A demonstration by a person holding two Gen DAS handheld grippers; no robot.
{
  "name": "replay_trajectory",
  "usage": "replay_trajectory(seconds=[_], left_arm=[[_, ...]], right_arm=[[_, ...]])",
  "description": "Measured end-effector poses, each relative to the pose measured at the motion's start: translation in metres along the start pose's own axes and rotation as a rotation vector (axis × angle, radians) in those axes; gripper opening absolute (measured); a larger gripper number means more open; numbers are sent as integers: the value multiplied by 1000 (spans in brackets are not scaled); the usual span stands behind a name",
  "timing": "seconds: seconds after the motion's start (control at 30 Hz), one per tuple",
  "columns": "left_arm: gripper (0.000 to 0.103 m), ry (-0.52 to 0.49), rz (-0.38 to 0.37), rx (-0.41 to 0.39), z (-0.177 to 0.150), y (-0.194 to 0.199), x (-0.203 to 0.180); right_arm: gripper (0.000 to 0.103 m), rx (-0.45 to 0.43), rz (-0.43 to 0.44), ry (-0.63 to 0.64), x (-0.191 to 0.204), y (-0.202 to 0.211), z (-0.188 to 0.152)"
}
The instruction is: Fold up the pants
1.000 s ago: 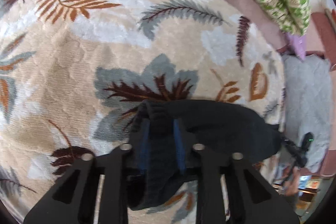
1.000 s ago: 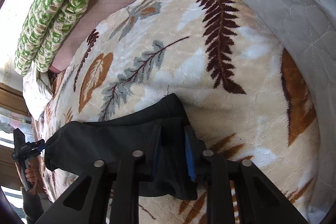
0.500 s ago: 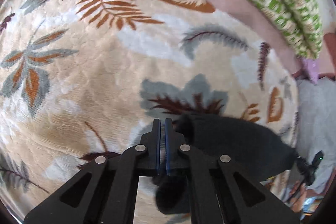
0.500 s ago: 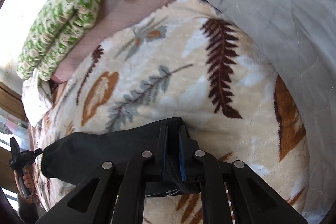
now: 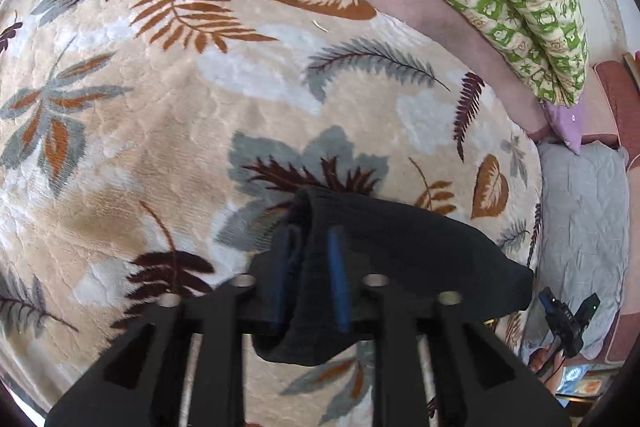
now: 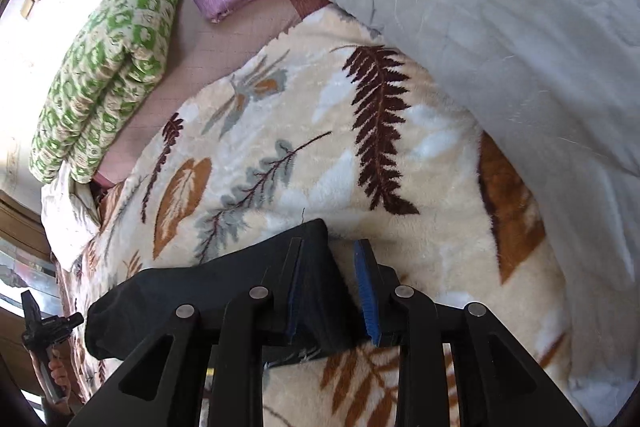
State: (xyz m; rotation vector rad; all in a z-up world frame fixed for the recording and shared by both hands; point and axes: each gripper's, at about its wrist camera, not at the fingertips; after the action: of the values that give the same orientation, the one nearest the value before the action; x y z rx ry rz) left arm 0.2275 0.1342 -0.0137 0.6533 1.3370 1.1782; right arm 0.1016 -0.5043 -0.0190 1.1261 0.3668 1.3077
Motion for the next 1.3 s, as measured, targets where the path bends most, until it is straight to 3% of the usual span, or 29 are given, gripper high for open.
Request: replay_trajectory(seconds=[0.03, 0.07, 0.13, 0.27, 0.3, 0.37, 0.43, 0.6, 0.7, 0.77, 0.9, 1.03, 1.1, 1.2, 1.3], left_arm=[[47, -4, 8, 4, 1, -4, -2], [49, -8, 23, 2, 3, -8, -3], [49, -3, 46, 2, 7, -17, -3], [49, 32, -83, 104, 7, -38, -5], [49, 15, -71, 98, 5, -39, -10], [49, -42, 17, 54, 1, -37, -22], [49, -84, 36, 11, -6, -27, -30], [49, -234, 76, 1, -17, -13, -52], [49, -231, 49, 8, -6, -12, -55], [49, -240, 19, 21, 2, -13, -64], [49, -266, -1, 49, 13, -27, -89], [49, -316, 19, 88, 20, -43, -115], [49, -365, 39, 83, 21, -36, -129], [49, -431, 145, 3, 18, -8, -133], [52, -435, 92, 12, 19, 7, -123]], right_arm=[[29, 4, 12, 1, 1, 7, -5], [30, 10, 25, 1, 1, 10, -8], [31, 18, 43, 1, 2, 15, -15], [31, 48, 88, 12, 11, 19, -28], [31, 55, 121, 27, 21, 17, -28], [31, 66, 166, 79, 46, 10, -25], [34, 117, 255, 156, 87, -6, -19], [37, 223, 279, 435, 196, -71, -6], [37, 268, 240, 535, 239, -111, -9], [37, 313, 260, 539, 260, -139, -11], [37, 360, 247, 601, 279, -163, -28], [39, 391, 222, 762, 293, -161, -55], [40, 399, 230, 820, 294, -155, -61], [41, 406, 218, 883, 297, -152, -65], [45, 406, 255, 870, 299, -152, -56]])
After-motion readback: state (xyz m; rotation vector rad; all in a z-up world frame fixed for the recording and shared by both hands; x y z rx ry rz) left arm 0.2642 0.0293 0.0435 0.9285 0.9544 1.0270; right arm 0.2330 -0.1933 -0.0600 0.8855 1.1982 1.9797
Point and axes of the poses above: each gripper's, at about its wrist camera, not at the fingertips, and y roughly against the way its jaws point, x to its left, z to its top, and after that the axes turned 3 degrees about y, right-handed
